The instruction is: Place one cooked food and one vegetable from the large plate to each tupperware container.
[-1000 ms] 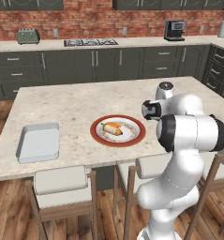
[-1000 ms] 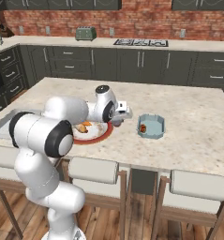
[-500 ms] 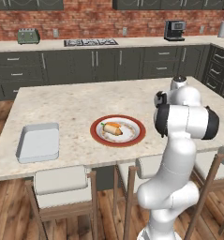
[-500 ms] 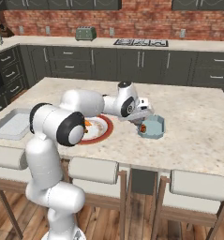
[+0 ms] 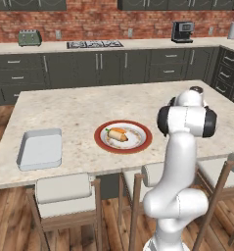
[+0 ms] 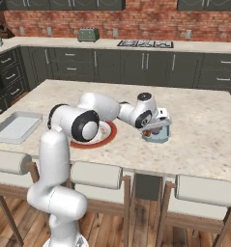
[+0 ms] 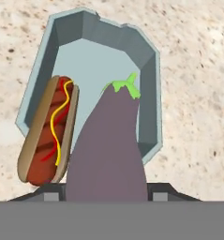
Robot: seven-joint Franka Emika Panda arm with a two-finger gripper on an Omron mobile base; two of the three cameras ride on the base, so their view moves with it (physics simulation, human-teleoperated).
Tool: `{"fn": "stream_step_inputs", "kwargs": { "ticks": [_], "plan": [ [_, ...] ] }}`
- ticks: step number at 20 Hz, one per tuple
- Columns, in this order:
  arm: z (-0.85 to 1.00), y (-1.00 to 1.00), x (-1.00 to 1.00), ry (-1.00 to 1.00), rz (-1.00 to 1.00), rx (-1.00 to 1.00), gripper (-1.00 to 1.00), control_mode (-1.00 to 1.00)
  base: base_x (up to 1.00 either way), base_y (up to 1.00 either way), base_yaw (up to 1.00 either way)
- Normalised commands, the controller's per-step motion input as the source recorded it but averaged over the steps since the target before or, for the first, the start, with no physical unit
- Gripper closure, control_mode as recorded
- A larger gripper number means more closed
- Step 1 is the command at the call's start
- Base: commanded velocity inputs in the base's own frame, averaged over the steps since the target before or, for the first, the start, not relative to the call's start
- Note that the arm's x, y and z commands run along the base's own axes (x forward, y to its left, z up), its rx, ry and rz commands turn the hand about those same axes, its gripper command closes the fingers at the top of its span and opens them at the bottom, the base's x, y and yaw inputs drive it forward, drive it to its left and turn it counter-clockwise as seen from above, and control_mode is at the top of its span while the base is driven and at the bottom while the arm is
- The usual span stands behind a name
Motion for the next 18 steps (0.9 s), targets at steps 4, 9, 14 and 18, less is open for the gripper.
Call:
{"fn": "stream_step_inputs", "kwargs": {
  "ticks": [4, 9, 14, 18],
  "plan": [
    [-0.33, -0.12, 0.62, 0.03, 0.01, 0.0, 1.0, -1.0, 0.0, 0.0, 0.0],
    [-0.35, -0.12, 0.62, 0.01, 0.03, 0.0, 1.0, -1.0, 0.0, 0.0, 0.0],
    [-0.76, 0.31, 0.0, -0.06, 0.0, -0.01, -1.0, -1.0, 0.0, 0.0, 0.0],
    [-0.36, 0.16, -0.1, -0.05, 0.0, 0.0, -1.0, -1.0, 0.0, 0.0, 0.0]
  ]
}}
